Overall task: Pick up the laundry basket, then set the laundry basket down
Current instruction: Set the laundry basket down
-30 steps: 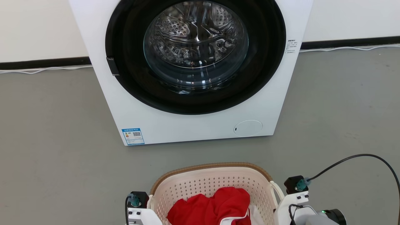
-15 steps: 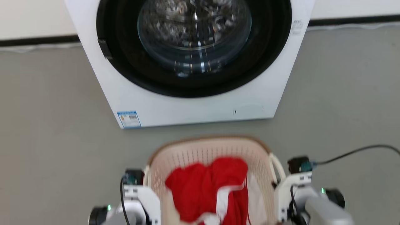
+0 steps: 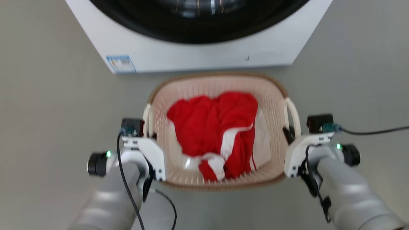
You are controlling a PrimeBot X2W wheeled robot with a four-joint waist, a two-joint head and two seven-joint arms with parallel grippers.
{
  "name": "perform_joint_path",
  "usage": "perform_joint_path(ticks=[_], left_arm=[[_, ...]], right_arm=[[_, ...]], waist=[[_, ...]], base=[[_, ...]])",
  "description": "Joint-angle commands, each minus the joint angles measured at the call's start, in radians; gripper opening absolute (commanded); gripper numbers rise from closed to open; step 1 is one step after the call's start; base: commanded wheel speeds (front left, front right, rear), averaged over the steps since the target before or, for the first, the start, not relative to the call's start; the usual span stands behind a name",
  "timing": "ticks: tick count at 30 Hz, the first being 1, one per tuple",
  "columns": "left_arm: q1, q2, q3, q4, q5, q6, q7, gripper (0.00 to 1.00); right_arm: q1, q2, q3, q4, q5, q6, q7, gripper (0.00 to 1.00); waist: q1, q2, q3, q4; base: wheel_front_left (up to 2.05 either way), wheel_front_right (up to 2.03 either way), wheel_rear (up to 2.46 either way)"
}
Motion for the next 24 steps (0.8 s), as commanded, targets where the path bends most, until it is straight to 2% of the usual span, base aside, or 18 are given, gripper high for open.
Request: perform_joint_path(ticks=[1,10,16,24], left_arm=[[-0.067,0.026,0.016,-0.008,0.016,0.01,-0.027,0.0],[-0.189,0.03,0.029,-0.012,0.033,0.026,-0.056,0.0],[-0.235,0.033,0.041,-0.027,0.044,0.03,-0.062,0.0],[-0.297,0.069,0.078,-0.088,0.09,0.054,-0.062,0.0]], right_arm=[[-0.027,0.002,0.012,-0.009,-0.017,0.008,-0.027,0.0],[-0.142,-0.023,0.001,-0.006,-0.041,0.008,-0.075,0.0],[-0.183,-0.039,-0.017,-0.005,-0.054,0.008,-0.089,0.0],[-0.241,-0.056,-0.054,-0.035,-0.09,0.008,-0.094,0.0]], waist=[[0.0,0.0,0.104,0.012],[0.0,0.0,0.273,0.02],[0.0,0.0,0.346,0.027],[0.0,0.0,0.454,0.027]], base=[[0.0,0.0,0.0],[0.0,0.0,0.0],[0.0,0.0,0.0],[0.0,0.0,0.0]])
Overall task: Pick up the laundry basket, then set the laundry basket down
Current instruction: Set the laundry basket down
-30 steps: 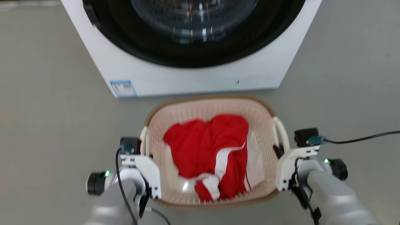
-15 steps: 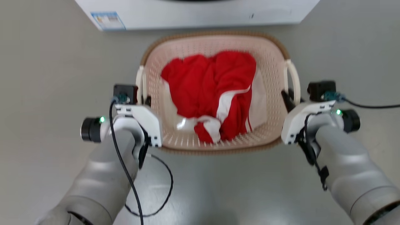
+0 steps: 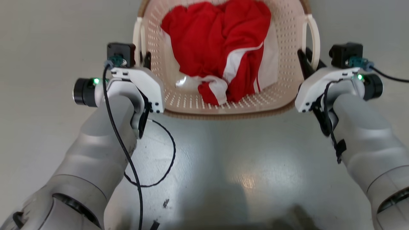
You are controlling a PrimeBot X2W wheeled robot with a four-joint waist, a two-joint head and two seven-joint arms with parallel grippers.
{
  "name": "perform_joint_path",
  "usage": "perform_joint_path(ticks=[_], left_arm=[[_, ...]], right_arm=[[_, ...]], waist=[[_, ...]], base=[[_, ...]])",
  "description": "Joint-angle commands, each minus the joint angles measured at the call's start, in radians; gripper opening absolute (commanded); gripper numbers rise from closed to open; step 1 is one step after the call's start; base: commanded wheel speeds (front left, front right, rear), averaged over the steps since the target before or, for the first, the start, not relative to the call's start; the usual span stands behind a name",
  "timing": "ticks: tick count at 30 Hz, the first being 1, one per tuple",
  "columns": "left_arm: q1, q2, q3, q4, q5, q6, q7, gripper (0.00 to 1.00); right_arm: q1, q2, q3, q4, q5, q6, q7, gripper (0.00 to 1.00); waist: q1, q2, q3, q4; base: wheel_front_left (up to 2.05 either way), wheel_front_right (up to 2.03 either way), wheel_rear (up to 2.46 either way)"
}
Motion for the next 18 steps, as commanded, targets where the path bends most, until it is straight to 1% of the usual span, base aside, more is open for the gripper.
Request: perform_joint_path(ticks=[1,9,13,18], left_arm=[[-0.027,0.039,0.019,-0.014,0.017,0.007,-0.015,0.0],[-0.056,0.052,0.062,-0.049,0.061,0.009,-0.015,0.0],[-0.064,0.048,0.088,-0.059,0.077,0.01,-0.015,0.0],[-0.063,0.049,0.113,-0.061,0.101,0.007,-0.015,0.0]], right_arm=[[0.021,-0.008,0.007,-0.014,-0.02,0.007,-0.013,0.0],[0.008,-0.012,-0.055,-0.061,-0.081,0.007,-0.014,0.0],[0.012,-0.018,-0.085,-0.07,-0.11,0.007,-0.014,0.0],[0.018,-0.009,-0.118,-0.075,-0.141,0.007,-0.014,0.0]], waist=[[0.0,0.0,0.036,-0.002],[0.0,0.0,0.106,-0.016],[0.0,0.0,0.126,-0.013],[0.0,0.0,0.136,-0.016]], base=[[0.0,0.0,0.0],[0.0,0.0,0.0],[0.0,0.0,0.0],[0.0,0.0,0.0]])
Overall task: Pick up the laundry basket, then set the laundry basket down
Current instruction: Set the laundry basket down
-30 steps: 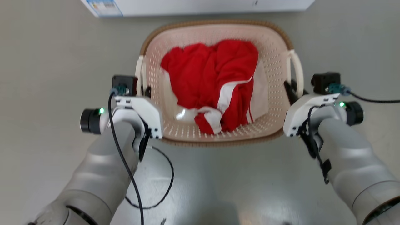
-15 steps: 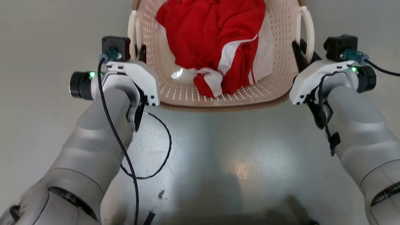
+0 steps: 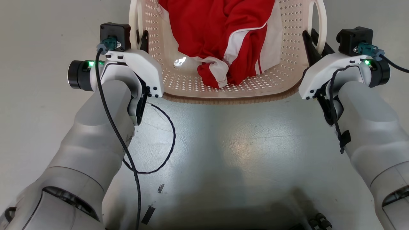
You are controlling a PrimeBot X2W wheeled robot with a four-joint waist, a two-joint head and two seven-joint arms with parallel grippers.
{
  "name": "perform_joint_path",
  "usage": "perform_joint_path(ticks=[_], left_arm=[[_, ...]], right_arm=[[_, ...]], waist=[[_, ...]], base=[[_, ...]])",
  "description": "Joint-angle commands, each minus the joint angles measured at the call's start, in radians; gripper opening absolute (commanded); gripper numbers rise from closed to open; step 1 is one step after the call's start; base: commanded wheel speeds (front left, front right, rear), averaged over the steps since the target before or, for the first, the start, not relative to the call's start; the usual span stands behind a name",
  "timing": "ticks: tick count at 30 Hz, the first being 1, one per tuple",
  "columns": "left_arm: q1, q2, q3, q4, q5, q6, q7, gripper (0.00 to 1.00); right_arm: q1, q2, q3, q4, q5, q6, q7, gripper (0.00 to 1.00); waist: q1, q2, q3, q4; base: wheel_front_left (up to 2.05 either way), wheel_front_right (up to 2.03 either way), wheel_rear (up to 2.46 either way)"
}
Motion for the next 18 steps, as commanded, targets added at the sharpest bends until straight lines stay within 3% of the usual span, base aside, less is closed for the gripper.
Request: perform_joint_path(ticks=[1,18], left_arm=[[-0.023,0.038,0.021,-0.012,0.02,0.004,-0.015,0.0],[-0.024,0.015,0.065,0.021,0.067,-0.016,-0.015,0.0]], right_arm=[[0.036,0.004,0.006,-0.009,-0.019,0.008,-0.011,0.0],[0.045,0.028,-0.059,-0.004,-0.081,0.008,-0.011,0.0]], waist=[[0.0,0.0,0.002,0.0],[0.0,0.0,0.014,0.001]], base=[[0.0,0.0,0.0],[0.0,0.0,0.0]])
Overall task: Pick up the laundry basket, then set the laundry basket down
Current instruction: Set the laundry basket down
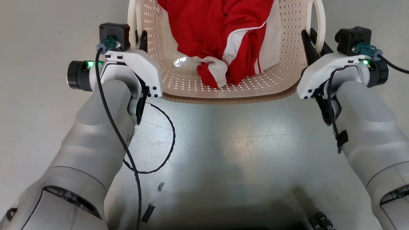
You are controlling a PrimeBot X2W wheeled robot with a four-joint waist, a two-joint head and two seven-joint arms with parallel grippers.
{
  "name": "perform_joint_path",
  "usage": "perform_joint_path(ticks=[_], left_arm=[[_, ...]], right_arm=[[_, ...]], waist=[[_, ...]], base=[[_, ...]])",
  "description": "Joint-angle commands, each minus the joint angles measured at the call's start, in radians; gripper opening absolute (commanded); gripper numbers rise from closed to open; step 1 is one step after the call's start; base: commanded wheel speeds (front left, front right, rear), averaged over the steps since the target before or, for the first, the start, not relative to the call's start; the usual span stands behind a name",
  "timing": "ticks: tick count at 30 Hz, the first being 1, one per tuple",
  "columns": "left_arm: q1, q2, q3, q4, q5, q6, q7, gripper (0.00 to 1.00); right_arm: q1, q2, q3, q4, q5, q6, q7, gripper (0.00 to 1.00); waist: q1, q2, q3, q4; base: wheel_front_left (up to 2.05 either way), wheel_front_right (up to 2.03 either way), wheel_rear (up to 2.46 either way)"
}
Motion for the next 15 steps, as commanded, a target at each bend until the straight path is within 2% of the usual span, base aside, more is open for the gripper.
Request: perform_joint_path(ticks=[1,15], left_arm=[[-0.021,0.027,0.017,-0.005,0.022,-0.008,-0.014,0.0],[-0.021,0.016,0.045,0.021,0.045,-0.021,-0.014,0.0]], right_arm=[[0.045,0.011,0.009,-0.006,-0.015,0.008,-0.011,0.0],[0.048,0.022,-0.022,0.001,-0.042,0.008,-0.011,0.0]], waist=[[0.0,0.0,0.0,-0.001],[0.0,0.0,0.006,-0.005]], base=[[0.0,0.0,0.0],[0.0,0.0,0.0]])
